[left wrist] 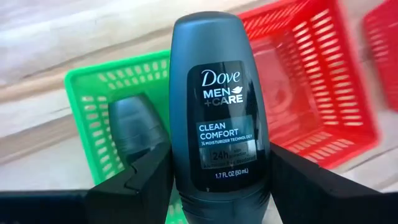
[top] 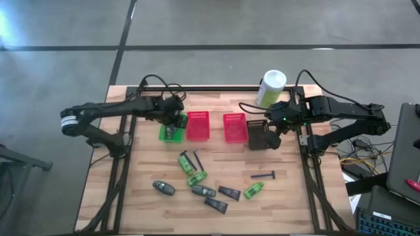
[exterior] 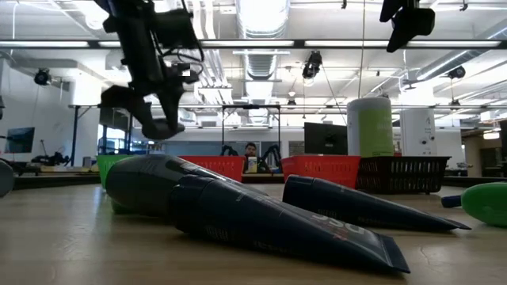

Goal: Pick & Place Travel size toiletries
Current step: Put the gray deodorant into the green bin, then put the blue shaver into the black bin

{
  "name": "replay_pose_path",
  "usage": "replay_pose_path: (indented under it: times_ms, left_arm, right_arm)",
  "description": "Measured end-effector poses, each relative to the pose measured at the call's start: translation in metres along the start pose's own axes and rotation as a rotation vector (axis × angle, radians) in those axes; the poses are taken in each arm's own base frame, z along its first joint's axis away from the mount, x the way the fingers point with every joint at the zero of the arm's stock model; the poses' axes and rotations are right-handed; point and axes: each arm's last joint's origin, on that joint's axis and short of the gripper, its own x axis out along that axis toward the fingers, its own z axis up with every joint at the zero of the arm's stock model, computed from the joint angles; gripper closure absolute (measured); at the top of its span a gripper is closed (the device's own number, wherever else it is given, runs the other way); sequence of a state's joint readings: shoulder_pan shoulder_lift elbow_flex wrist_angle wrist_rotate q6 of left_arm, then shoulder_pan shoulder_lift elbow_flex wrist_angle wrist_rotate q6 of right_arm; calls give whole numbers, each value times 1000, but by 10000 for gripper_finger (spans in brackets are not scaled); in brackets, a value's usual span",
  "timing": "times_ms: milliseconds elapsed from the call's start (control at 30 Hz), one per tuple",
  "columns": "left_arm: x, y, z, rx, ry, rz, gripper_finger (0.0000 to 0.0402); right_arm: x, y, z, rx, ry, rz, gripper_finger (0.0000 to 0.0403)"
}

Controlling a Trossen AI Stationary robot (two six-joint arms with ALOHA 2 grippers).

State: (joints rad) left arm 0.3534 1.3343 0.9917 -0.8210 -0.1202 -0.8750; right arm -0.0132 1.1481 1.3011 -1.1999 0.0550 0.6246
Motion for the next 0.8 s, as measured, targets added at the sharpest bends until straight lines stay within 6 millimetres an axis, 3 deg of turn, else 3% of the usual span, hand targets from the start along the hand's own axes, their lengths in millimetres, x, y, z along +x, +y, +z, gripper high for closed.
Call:
replay_pose_path:
  times_ms: [433,800]
  left_arm:
    - [32,5,-9,-14,88,87,172]
    - [24,4,-7,-17,40,41,133]
  right_arm:
    - [0,-1,0,0,-16,-23,35]
    - [0,-1,0,-8,-16,-23,35]
